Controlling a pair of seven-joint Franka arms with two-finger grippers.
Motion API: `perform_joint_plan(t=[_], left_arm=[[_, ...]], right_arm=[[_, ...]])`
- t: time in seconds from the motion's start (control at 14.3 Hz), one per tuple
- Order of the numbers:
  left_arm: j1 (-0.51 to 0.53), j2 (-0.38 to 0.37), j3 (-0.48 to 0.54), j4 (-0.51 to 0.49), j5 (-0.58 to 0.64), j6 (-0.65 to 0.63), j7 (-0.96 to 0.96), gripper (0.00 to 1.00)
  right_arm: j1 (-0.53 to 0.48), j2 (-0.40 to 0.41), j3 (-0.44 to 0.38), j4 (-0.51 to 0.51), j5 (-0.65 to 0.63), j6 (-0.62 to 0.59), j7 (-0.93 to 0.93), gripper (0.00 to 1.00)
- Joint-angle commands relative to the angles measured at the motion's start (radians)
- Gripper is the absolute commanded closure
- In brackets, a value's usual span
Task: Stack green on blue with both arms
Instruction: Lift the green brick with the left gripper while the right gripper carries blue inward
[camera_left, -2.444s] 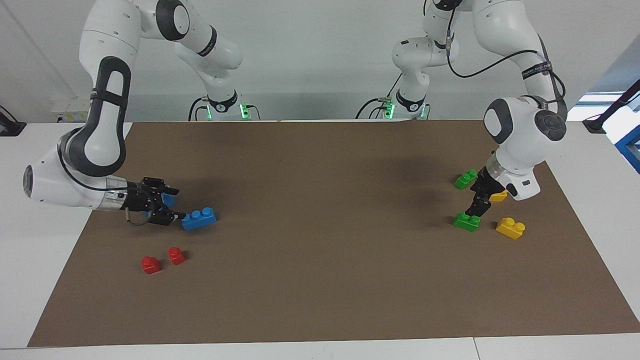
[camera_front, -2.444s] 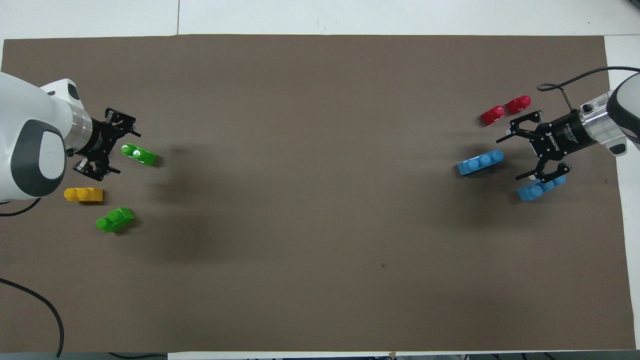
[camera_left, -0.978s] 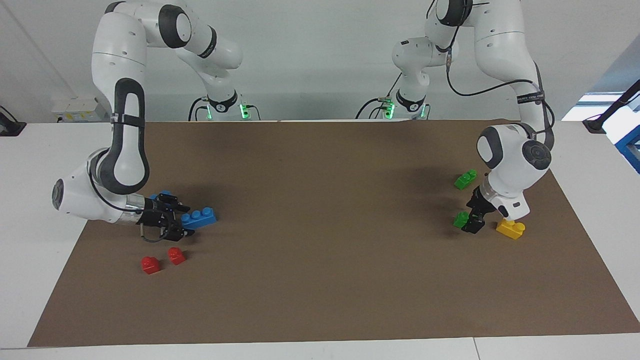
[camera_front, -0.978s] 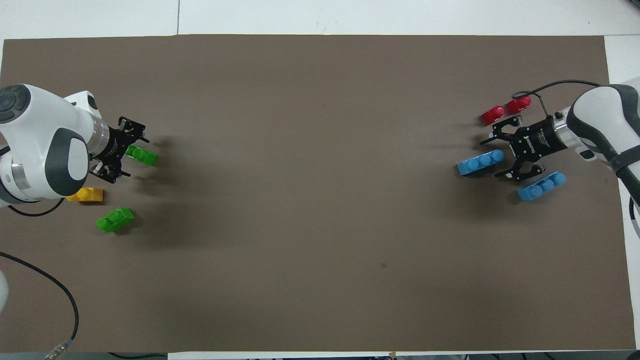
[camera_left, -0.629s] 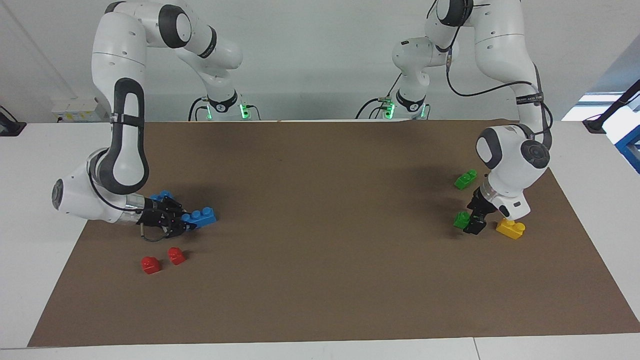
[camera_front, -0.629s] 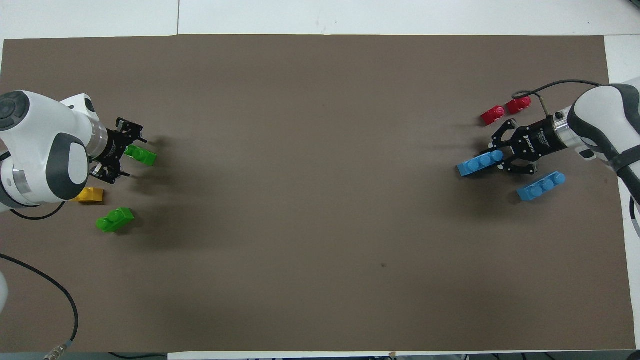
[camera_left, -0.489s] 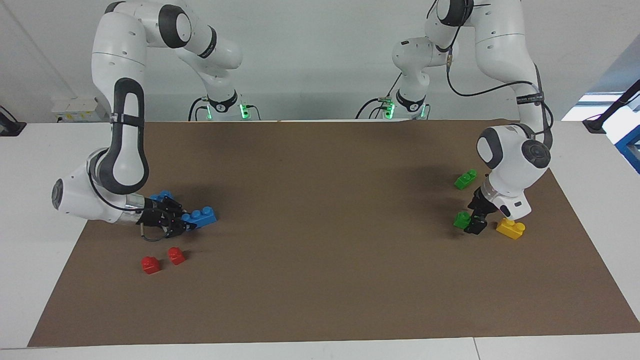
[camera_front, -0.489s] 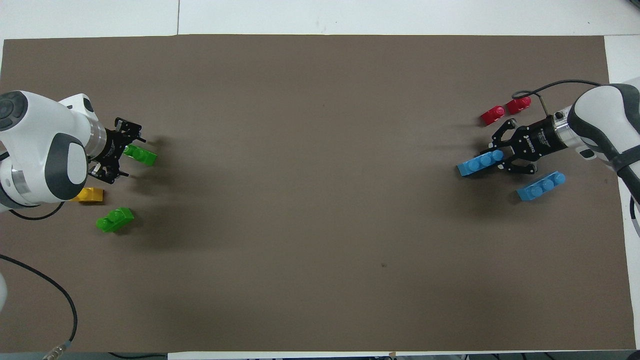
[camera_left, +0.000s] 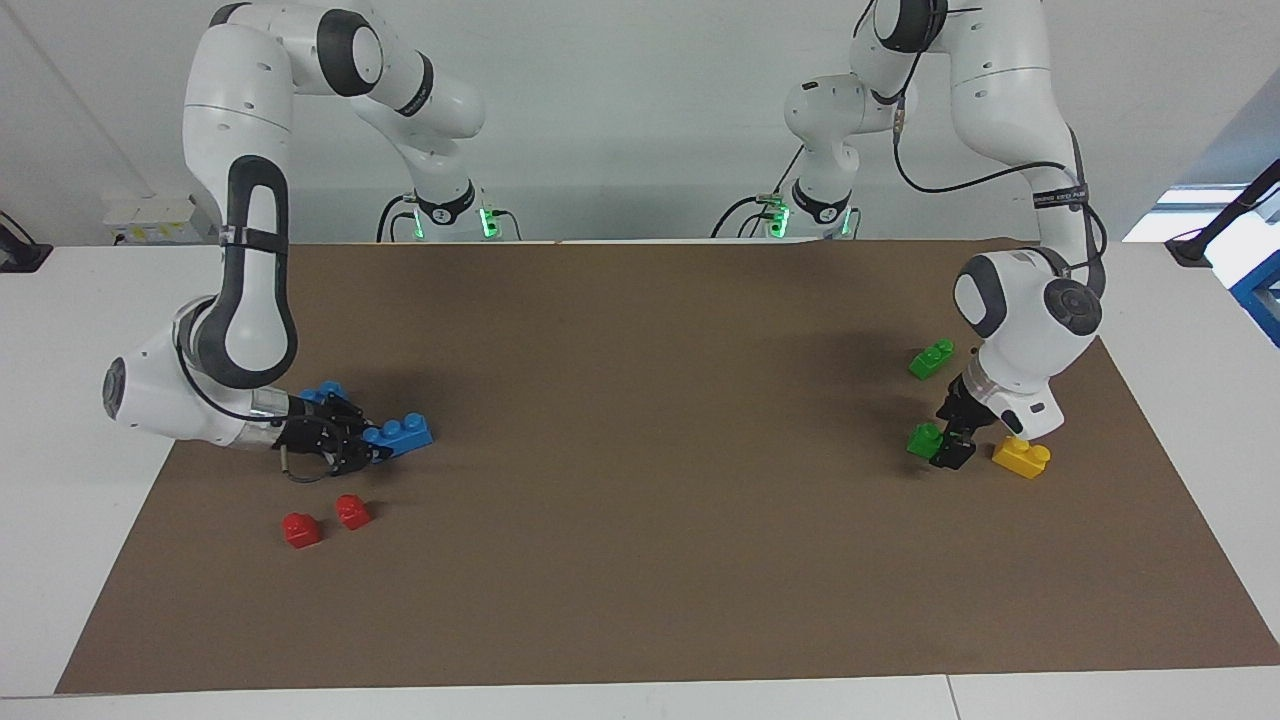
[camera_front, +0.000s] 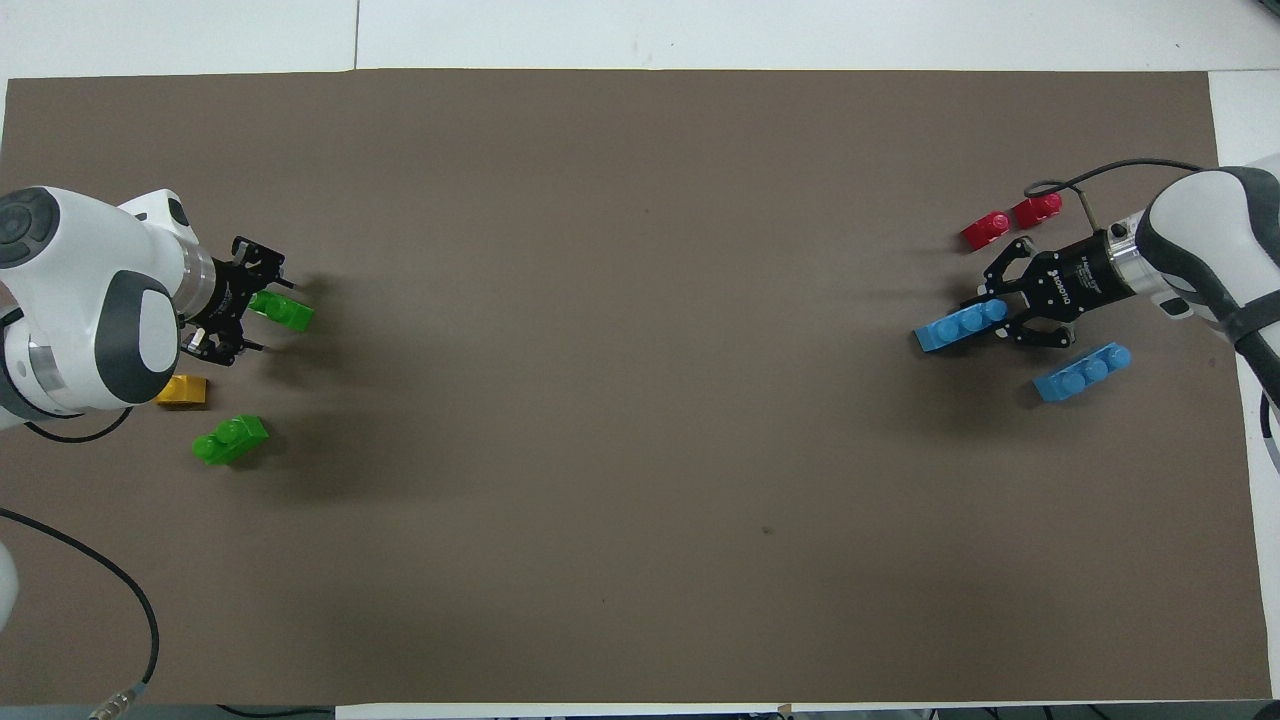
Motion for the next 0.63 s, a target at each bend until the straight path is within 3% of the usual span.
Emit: perform_joint_plan(t=[0.0,0.07,0.56], left_arm=[[0.001,-0.034,-0.001,-0.039,0.015,0.029,-0.009,0.81],[0.004,-0.034,-0.001,-0.033,0.015,0.03,-0.006,1.0],[0.001,-0.036,-0.003,-0.013,0.015,0.026,-0.004,1.0]], right_arm=[[-0.005,-0.012,0.008,0.015,0.025,-0.017,0.031,1.0],[-0.005,-0.012,0.01,0.028,0.024,-0.036,0.077,1.0],[-0.004,-0.059,0.121,0.047,0.025,-0.051,0.302,1.0]])
